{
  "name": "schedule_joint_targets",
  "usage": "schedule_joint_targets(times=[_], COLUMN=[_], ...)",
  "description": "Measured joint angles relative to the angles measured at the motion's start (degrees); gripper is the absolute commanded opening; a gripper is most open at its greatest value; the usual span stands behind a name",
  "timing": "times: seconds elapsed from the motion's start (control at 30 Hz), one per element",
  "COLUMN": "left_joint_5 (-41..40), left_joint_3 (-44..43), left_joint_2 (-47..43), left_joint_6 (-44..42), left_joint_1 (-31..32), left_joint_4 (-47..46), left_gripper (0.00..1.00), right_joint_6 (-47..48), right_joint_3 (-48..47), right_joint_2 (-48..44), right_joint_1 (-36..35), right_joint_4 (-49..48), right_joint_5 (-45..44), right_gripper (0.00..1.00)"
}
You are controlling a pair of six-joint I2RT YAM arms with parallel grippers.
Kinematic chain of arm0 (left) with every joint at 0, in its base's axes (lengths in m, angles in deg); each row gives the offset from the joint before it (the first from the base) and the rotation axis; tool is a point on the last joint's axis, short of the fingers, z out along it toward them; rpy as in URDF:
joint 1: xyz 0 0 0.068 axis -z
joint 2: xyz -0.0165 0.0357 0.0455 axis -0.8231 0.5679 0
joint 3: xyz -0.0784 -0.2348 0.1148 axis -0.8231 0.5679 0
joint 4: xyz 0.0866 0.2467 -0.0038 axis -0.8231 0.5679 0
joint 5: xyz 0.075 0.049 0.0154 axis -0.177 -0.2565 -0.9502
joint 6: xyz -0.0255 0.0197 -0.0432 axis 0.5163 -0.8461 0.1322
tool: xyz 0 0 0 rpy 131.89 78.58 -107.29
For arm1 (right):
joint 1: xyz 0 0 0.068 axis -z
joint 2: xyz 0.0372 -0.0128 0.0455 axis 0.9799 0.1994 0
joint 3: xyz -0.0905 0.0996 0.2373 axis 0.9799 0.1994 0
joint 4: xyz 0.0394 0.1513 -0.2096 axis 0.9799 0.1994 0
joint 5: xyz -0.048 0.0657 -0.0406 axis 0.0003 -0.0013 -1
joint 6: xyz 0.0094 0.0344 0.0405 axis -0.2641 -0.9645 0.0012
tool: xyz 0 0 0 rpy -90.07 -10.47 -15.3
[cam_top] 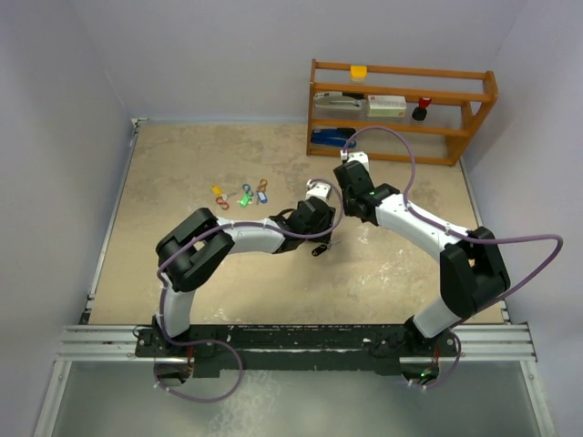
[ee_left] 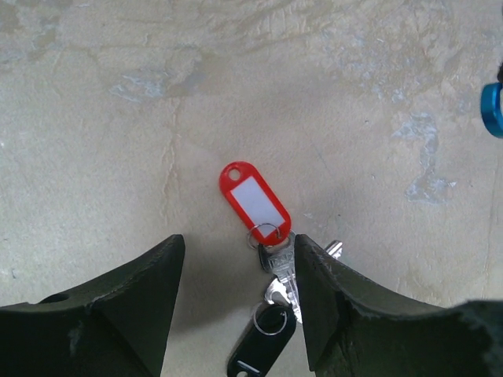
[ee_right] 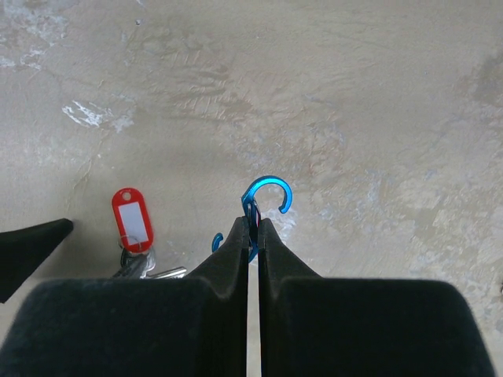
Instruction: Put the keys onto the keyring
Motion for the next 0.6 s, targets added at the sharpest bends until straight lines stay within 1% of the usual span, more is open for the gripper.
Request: schedule_joint_targets(times=[0.3,0.6], left_joint_5=[-1.0,-3.3], left_joint_3=[-0.8,-1.6], left_joint_2=[1.1,2.5], left_joint_6=[0.0,-0.1], left_joint_1=[2.3,2.7], left_joint_4=[-1.0,-2.8], left_gripper=[0.51,0.44], right_joint_6=[0.0,0.0], right_joint_3=[0.0,0.0], right_joint_2=[0.0,0.0], right_joint_1=[0.0,0.1], right_joint_4=[0.0,0.0], right_joint_5=[1.0,1.2], right_gripper=[0.00,0.00])
